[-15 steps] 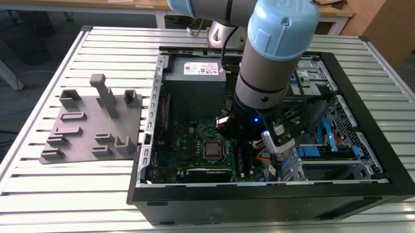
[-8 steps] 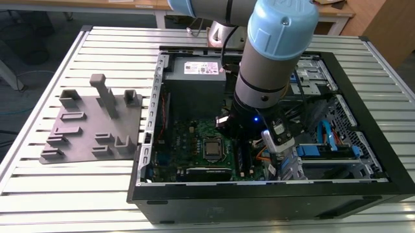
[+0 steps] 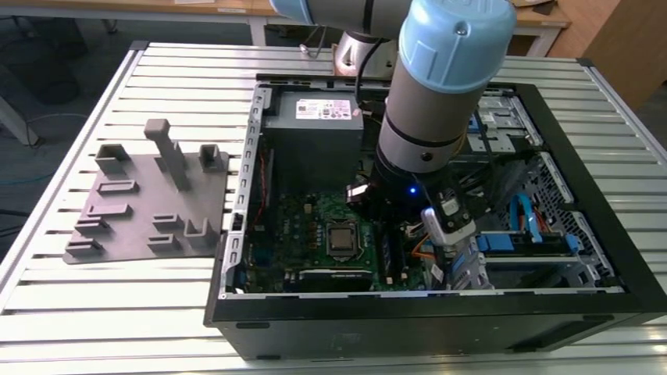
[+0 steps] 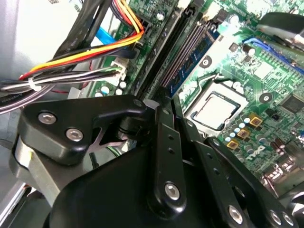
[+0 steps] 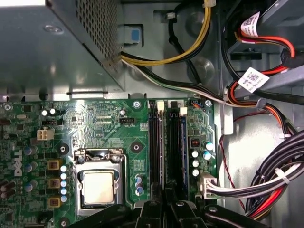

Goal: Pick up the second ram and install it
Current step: 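Insert the second ram into the second slot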

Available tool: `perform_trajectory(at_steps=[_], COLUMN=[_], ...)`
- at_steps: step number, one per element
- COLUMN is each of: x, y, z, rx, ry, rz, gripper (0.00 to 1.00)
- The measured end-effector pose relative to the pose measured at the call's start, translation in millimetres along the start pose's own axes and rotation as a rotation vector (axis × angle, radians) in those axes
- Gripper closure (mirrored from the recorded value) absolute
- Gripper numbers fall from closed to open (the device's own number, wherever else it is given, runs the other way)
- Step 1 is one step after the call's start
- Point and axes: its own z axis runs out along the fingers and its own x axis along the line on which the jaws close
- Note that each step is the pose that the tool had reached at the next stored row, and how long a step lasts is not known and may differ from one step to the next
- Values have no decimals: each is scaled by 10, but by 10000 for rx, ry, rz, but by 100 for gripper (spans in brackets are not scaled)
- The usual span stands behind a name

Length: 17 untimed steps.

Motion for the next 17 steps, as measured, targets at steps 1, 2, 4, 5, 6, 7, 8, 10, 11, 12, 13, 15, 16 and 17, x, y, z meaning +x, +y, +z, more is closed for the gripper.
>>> perform_trajectory(at_steps=[1, 2, 4, 5, 6, 7, 8, 10, 11, 12, 13, 15, 16, 17], x=[0, 0, -1, -1, 0, 0, 0, 0, 0, -1, -1, 0, 0, 0], y=[-3, -5, -6, -6, -7, -7, -7, -7, -6, -6, -4, 0, 3, 5], z=[-1, -1, -1, -1, -1, -1, -1, 1, 3, 6, 8, 15, 19, 22], rx=[2, 2, 0, 0, 0, 1, 2, 2, 1, -1, -1, -2, -5, -7], ry=[0, 1, 2, 2, 3, 4, 4, 5, 5, 5, 5, 6, 5, 5], rz=[-9, -24, -51, -62, -73, -80, -88, -100, -103, -106, -108, -111, -113, -114], gripper=[89, 89, 89, 89, 89, 89, 89, 89, 89, 89, 89, 89, 89, 89])
